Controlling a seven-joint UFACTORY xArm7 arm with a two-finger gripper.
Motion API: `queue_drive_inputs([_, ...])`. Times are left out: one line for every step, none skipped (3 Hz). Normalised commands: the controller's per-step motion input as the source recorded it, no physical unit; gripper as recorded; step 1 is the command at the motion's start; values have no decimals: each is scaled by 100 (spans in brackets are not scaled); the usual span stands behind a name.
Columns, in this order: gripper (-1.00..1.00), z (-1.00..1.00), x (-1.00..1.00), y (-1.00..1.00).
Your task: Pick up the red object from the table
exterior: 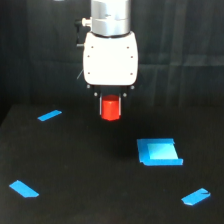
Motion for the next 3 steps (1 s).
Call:
queue_drive_inputs([-100, 7, -1, -10])
queue_drive_inputs([-100, 7, 7, -4])
queue_drive_inputs([-94, 11, 2, -5])
